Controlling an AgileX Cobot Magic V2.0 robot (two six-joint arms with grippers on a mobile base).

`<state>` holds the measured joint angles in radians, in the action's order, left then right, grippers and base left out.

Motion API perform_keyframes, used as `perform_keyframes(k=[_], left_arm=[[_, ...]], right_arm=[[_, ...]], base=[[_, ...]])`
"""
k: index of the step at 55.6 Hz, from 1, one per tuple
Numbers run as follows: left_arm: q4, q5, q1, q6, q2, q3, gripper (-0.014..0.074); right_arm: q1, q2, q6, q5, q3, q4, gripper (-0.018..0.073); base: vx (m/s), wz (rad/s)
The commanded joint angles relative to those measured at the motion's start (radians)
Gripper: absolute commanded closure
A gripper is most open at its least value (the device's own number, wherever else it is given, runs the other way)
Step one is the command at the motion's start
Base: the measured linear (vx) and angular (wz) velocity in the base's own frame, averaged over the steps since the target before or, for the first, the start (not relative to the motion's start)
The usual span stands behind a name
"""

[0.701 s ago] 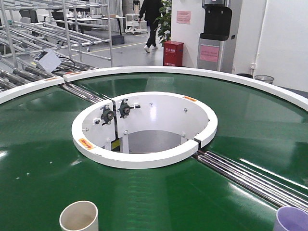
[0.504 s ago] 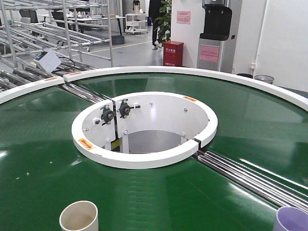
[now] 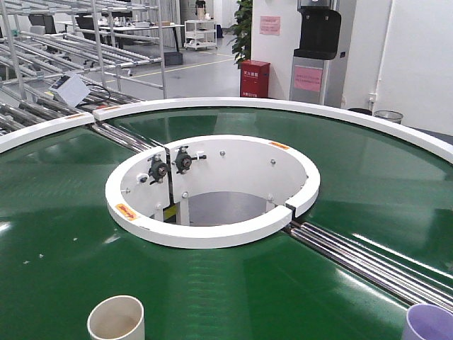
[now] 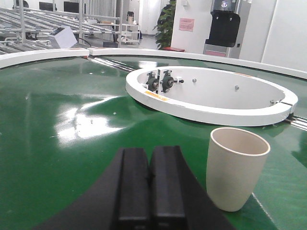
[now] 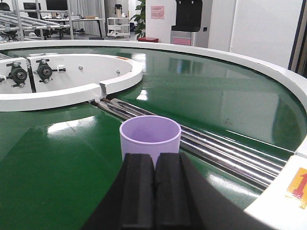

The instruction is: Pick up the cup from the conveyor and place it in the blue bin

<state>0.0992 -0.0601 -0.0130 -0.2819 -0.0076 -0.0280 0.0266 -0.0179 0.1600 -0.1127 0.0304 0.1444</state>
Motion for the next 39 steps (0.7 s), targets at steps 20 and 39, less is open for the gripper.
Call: perform_keyframes(k=[20, 39], left_arm=[[-0.005, 0.09, -0.008, -0.005, -0.018, -0.011, 0.0603], [-0.005, 0.301, -0.008, -0.012, -0.016, 0.149, 0.0603]], right_arm=[[0.008, -0.004, 0.0, 0.23, 0.018, 0.006, 0.0568], [0.008, 0.009, 0.103, 0.227, -0.197, -0.035, 0.0568]], base=[[0.0, 0.0], [0.0, 0.0]])
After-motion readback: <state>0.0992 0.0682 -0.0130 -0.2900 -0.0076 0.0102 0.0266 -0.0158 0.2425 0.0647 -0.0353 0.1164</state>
